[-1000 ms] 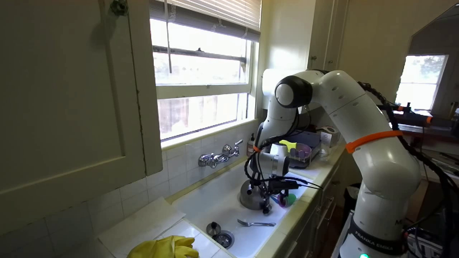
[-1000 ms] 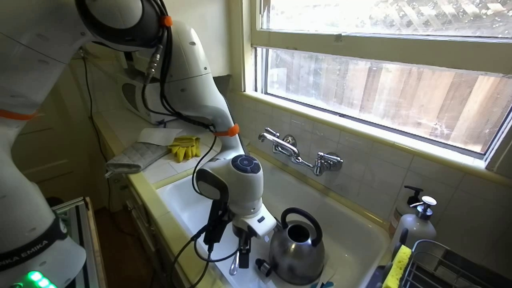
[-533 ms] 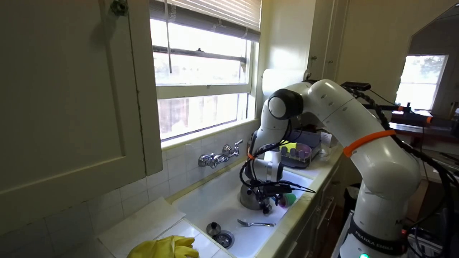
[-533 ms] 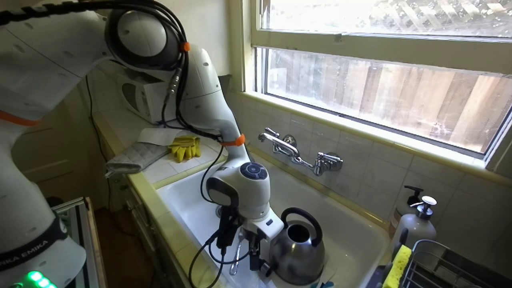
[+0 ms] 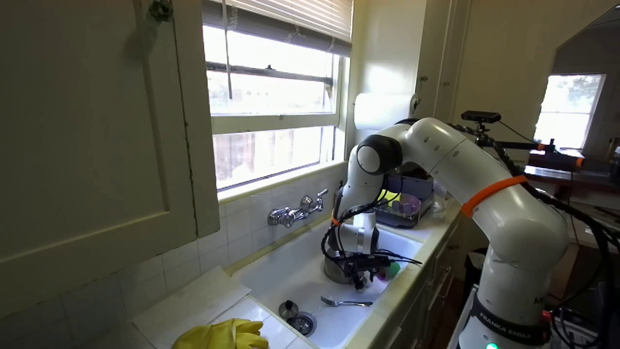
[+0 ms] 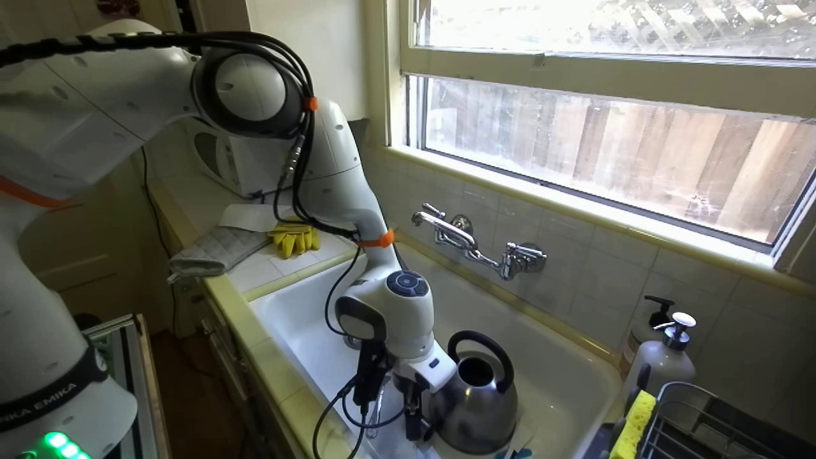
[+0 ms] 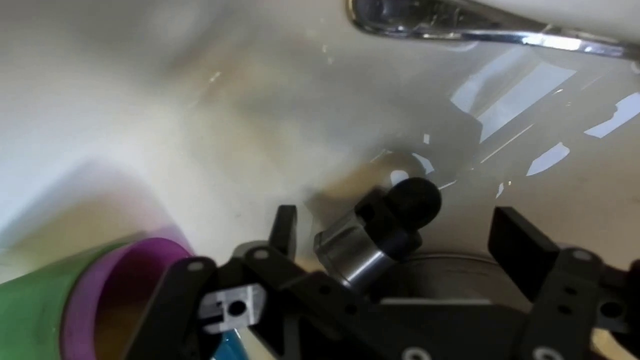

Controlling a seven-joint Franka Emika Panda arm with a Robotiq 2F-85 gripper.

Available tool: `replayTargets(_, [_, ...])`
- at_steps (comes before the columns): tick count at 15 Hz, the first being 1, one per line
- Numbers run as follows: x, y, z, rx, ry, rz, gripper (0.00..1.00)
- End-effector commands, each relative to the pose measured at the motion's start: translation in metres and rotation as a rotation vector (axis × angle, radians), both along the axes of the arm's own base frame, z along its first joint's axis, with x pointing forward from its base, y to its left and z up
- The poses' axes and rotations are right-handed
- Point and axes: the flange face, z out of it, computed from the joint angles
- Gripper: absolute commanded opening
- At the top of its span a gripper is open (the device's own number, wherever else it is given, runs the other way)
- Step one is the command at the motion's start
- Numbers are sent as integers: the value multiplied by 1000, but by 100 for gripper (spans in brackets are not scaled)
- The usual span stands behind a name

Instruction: Put the metal cap back on the kettle

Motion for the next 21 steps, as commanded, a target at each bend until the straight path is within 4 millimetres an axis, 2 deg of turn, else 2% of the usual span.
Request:
replayTargets(1, [4,-4,-12,-30,-15,-24,69])
replayTargets(5, [1,-2,-7,-33,-13,-23,36])
replayTargets(8, [-7,2,5,-42,-10,-16,17])
replayTargets(13, [-14,7,8,-24,10,-1,15])
replayTargets(16, [-19,15,18,13,8,8,15])
replayTargets(21, [-7,38,41,81,-28,33,15])
